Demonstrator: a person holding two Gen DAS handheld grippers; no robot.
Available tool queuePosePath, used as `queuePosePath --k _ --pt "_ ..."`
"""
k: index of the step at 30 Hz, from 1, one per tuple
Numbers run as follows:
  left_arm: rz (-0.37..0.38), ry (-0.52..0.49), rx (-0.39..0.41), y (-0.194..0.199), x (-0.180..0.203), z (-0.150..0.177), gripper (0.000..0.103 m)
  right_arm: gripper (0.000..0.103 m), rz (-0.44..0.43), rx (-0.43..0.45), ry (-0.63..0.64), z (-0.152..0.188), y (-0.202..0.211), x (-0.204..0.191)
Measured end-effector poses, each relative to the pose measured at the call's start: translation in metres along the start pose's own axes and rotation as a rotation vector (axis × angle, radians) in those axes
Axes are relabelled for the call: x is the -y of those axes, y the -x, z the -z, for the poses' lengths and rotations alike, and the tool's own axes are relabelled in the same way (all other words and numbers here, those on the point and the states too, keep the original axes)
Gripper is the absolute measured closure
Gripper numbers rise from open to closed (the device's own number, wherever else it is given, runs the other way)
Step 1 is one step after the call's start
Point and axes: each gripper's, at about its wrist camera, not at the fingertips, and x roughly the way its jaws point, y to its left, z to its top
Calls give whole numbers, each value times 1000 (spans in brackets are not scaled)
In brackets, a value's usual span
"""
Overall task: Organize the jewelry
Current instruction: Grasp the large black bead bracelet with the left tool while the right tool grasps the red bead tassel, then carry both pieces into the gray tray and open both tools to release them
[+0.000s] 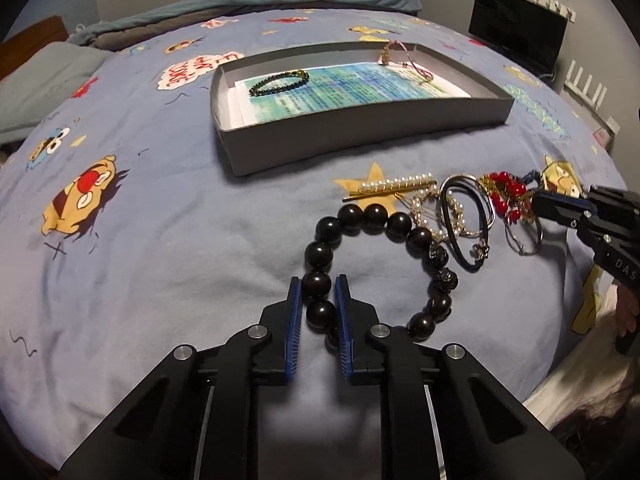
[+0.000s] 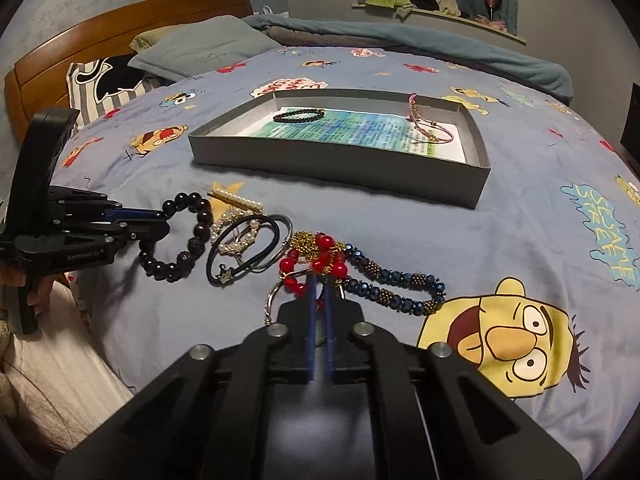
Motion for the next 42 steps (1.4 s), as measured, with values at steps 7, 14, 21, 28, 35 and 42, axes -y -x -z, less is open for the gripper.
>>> queuePosePath --k 7,14,21,28,35,42 --pt "-13 -29 123 24 4 -1 88 103 1 80 24 -4 16 -5" --pt "-25 -64 230 48 10 -5 88 103 2 151 0 -17 32 -2" --pt "-9 -72 275 64 10 -14 88 103 32 190 21 -36 46 -6" --pt "-19 -108 327 88 12 -35 88 103 58 223 64 -67 66 -13" --pt "-30 -109 392 109 11 -65 88 103 59 253 45 -95 80 -6" --pt "-22 -100 401 110 13 -71 88 103 62 262 14 -105 81 5"
